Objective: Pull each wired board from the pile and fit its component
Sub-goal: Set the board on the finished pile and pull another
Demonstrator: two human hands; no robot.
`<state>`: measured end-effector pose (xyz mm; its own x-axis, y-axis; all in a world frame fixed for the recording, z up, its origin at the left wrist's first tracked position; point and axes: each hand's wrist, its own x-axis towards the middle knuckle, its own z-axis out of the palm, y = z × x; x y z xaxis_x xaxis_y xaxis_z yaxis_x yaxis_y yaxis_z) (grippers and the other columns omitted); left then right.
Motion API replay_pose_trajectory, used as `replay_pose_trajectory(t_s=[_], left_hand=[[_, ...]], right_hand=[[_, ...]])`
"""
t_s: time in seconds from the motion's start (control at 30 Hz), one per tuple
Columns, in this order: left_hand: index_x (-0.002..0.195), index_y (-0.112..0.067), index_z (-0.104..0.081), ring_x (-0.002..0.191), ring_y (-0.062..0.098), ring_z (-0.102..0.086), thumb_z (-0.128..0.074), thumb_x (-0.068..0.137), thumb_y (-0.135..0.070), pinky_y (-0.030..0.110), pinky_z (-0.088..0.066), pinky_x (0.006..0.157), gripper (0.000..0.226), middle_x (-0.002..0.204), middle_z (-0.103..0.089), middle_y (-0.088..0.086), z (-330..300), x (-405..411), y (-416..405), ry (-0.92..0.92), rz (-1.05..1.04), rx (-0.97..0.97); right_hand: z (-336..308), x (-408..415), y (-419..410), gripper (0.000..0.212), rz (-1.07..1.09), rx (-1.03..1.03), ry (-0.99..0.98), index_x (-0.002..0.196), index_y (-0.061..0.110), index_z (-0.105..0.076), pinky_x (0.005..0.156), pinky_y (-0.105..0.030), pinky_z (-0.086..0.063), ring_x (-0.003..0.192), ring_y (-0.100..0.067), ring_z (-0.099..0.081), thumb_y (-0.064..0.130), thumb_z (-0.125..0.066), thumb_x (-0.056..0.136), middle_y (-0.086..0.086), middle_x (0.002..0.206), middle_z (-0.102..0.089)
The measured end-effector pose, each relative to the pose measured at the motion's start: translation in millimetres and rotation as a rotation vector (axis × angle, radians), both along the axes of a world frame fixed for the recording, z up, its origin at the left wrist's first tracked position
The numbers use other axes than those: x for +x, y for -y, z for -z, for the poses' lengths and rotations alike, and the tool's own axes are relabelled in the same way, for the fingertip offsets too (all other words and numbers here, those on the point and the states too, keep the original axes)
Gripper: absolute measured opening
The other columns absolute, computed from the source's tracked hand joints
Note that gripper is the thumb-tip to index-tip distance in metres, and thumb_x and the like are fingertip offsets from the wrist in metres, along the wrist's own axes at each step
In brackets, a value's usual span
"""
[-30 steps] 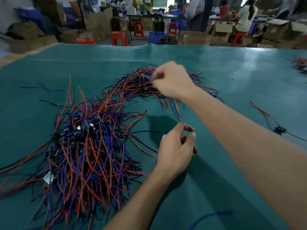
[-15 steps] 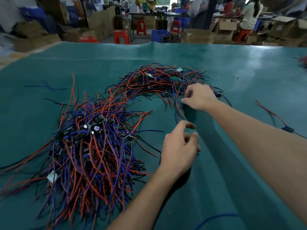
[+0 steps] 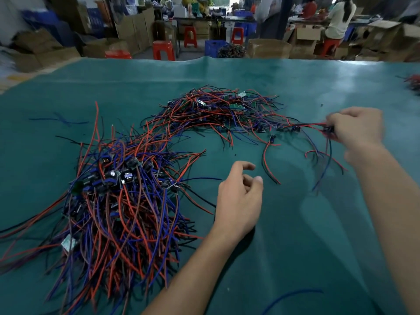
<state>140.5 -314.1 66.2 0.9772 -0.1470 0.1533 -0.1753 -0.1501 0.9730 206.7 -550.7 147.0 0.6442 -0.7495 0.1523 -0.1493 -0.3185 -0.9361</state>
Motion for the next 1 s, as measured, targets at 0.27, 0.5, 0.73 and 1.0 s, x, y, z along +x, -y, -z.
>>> replay_pose_trajectory(t_s=[0.27, 0.5, 0.73, 1.0], left_hand=[[0.108, -0.026, -0.057, 0.077, 0.025, -0.067, -0.059, 0.097, -0.021, 0.047, -0.055, 0.079, 0.013, 0.079, -0.070, 0.003, 0.3, 0.2, 0.0, -0.017, 0.003, -0.008], [0.107, -0.027, -0.057, 0.074, 0.023, -0.067, -0.057, 0.097, -0.021, 0.044, -0.055, 0.080, 0.012, 0.079, -0.070, 0.002, 0.9, 0.8, -0.1, -0.016, 0.005, -0.010], [0.097, -0.025, -0.060, 0.057, 0.014, -0.059, -0.042, 0.099, -0.045, 0.030, -0.043, 0.044, 0.027, 0.073, -0.069, 0.000, -1.6, -1.6, -1.1, -0.061, 0.011, -0.165], [0.092, -0.012, -0.066, 0.059, 0.017, -0.062, -0.067, 0.090, -0.033, 0.036, -0.052, 0.062, 0.021, 0.075, -0.075, 0.010, 0.6, -3.4, -1.6, -0.088, 0.115, -0.161]], right_hand=[[4.1, -14.5, -11.6, 0.030, -0.149, -0.062, -0.048, 0.093, 0.011, -0.073, 0.079, -0.025, -0.052, 0.081, -0.020, -0.064, -0.014, -0.067, 0.078, -0.014, 0.092, -0.070], [-38.5, -44.8, 2.2, 0.028, -0.236, 0.521, 0.201, 0.080, 0.019, -0.061, 0.060, -0.020, -0.055, 0.067, -0.014, -0.070, -0.005, -0.054, 0.093, 0.000, 0.078, -0.072], [-19.2, -69.5, -57.5, 0.026, -0.613, 0.689, 0.183, 0.093, 0.009, -0.065, 0.058, -0.019, -0.056, 0.071, -0.019, -0.075, -0.010, -0.048, 0.093, -0.003, 0.072, -0.072], [46.4, -72.6, -124.2, 0.030, -0.546, 0.479, 0.183, 0.086, 0.009, -0.069, 0.065, -0.019, -0.056, 0.070, -0.012, -0.068, -0.017, -0.054, 0.090, -0.001, 0.076, -0.072]])
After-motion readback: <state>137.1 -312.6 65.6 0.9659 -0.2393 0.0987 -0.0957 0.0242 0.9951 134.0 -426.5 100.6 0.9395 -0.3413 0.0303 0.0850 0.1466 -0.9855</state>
